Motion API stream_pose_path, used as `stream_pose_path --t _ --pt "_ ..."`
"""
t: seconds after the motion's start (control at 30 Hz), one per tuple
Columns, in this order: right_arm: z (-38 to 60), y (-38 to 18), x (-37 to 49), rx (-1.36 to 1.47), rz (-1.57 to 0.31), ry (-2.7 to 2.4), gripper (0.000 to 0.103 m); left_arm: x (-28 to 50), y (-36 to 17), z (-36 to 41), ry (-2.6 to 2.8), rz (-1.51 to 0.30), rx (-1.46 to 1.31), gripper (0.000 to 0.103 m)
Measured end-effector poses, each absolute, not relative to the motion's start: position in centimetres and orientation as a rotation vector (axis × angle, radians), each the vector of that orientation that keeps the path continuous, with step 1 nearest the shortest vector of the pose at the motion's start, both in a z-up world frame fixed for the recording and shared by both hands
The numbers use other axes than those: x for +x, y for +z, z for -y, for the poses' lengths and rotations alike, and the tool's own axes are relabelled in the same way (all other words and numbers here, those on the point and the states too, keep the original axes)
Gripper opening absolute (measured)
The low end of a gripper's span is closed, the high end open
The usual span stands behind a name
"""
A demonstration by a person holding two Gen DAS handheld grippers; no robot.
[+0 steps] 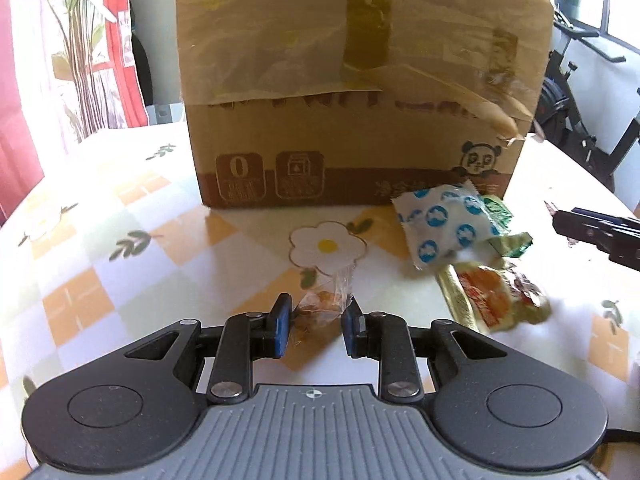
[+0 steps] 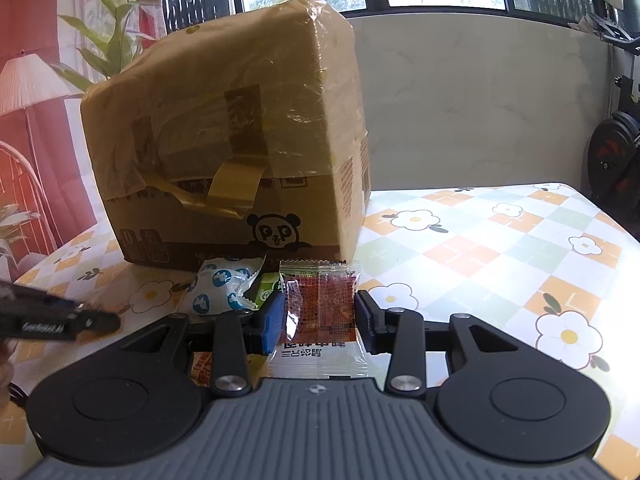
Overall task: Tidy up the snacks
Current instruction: 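Grasp the red jerky packet with the right gripper while the left gripper grasps a small clear candy, then carry the red packet and candy with both grippers over the box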
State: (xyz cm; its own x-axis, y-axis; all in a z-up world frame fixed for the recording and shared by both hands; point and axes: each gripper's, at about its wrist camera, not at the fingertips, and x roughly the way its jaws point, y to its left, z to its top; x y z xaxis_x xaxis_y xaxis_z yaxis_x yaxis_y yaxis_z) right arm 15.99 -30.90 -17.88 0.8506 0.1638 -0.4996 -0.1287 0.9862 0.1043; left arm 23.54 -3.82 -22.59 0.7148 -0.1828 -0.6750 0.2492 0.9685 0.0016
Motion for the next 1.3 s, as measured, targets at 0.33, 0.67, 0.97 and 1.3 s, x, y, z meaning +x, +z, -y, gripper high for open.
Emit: stream_pose_path --t 0.33,0.67,0.97,1.3 --pt "30.7 -17.4 15.3 0.049 -0.503 0.147 0.04 23.0 -20.8 2.9 -0.262 -0.7 0.092 0.028" --pt "31.0 -7.1 15.8 0.055 -0.27 0.202 0.041 24.4 -10.1 2.8 -0.32 -0.431 0.116 0.028" --pt "28.4 -0.3 25.0 -0.014 -0.244 0.25 0.041 31.8 -2.5 5.2 -0.318 -0.335 0.095 0.028" --pt "27.6 -2.2 30.8 0.001 -0.445 0.163 0.046 38.3 -4.3 7.0 -0.221 -0.464 0.14 0.036"
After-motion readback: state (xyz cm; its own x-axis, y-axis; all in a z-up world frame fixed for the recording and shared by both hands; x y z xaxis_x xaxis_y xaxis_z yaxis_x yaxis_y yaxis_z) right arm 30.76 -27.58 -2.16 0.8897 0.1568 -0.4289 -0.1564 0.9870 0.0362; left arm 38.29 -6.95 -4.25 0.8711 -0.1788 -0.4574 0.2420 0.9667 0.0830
